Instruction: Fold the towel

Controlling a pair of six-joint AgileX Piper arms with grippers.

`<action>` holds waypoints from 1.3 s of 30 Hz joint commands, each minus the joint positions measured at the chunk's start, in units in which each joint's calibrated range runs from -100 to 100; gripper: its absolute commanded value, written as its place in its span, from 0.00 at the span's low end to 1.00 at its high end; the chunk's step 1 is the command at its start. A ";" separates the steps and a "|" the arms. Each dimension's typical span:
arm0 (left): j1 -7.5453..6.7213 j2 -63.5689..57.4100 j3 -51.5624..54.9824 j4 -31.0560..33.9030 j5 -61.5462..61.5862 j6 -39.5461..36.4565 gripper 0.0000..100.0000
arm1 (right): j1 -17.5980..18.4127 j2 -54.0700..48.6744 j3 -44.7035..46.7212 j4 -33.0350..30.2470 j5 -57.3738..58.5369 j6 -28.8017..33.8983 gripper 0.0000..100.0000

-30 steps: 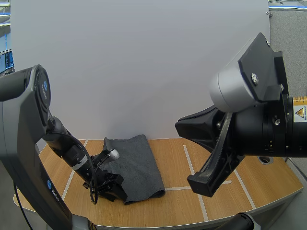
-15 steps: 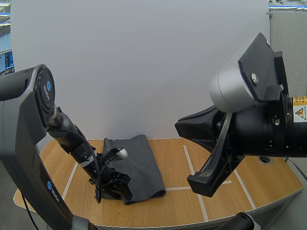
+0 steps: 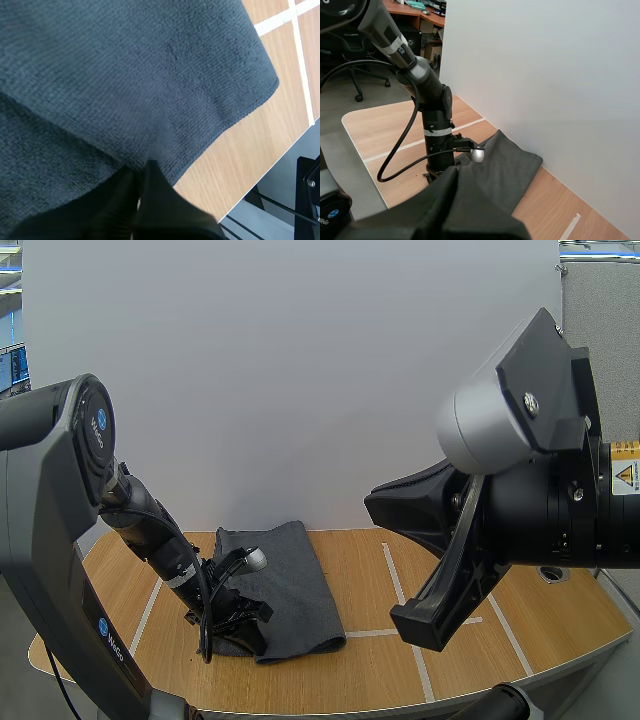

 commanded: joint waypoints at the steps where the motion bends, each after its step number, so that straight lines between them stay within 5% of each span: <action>1: -0.31 0.05 -0.55 -0.89 1.26 -0.15 0.00 | 0.13 -0.35 0.21 -0.32 0.00 -0.10 0.00; 23: -0.03 -7.24 -12.76 7.96 14.05 -6.03 0.00 | 0.13 -0.35 0.21 -0.32 0.00 -0.10 0.00; 35: 6.39 -7.98 -14.71 11.03 14.05 -3.86 0.00 | 0.13 -0.35 0.21 -0.32 0.00 -0.10 0.00; 39: 7.24 -7.85 -14.71 11.09 14.05 -2.70 0.00 | 0.13 -0.35 0.21 -0.32 0.00 -0.10 0.00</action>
